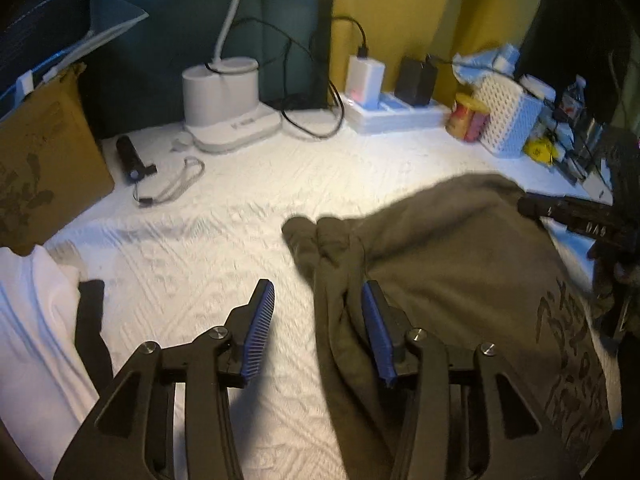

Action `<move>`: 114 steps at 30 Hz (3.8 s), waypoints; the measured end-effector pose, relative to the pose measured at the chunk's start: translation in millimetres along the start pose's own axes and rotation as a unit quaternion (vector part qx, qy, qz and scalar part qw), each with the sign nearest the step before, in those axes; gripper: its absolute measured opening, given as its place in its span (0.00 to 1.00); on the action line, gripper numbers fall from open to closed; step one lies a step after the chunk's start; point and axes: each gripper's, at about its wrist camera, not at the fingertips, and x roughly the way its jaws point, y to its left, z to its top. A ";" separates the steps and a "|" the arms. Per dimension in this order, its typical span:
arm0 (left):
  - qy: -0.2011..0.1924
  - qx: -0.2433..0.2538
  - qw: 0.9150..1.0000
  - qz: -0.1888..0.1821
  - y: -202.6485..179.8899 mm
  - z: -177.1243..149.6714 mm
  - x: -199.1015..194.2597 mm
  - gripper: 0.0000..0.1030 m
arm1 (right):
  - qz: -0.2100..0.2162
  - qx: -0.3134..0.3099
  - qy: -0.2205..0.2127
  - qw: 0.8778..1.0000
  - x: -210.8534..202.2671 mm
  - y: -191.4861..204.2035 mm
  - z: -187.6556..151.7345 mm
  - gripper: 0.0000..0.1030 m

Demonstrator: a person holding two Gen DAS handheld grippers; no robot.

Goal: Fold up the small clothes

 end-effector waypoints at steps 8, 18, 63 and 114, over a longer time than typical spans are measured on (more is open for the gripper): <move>0.005 0.002 0.998 0.066 10.4 -12.0 -2.3 0.45 | -0.006 0.013 0.001 1.000 -20.1 -2.7 -21.3 0.32; -0.012 -0.023 0.998 0.058 13.7 -22.4 -28.4 0.45 | -0.013 0.019 0.006 1.000 -38.0 -1.6 -48.4 0.32; 0.015 -0.014 0.994 -0.108 -79.9 -159.0 -108.6 0.41 | 0.000 -0.006 -0.001 1.000 -129.3 50.2 -156.9 0.52; 0.000 -0.005 0.996 -0.093 -108.8 -175.5 -113.6 0.55 | -0.023 -0.051 0.010 0.998 -187.3 94.3 -251.2 0.08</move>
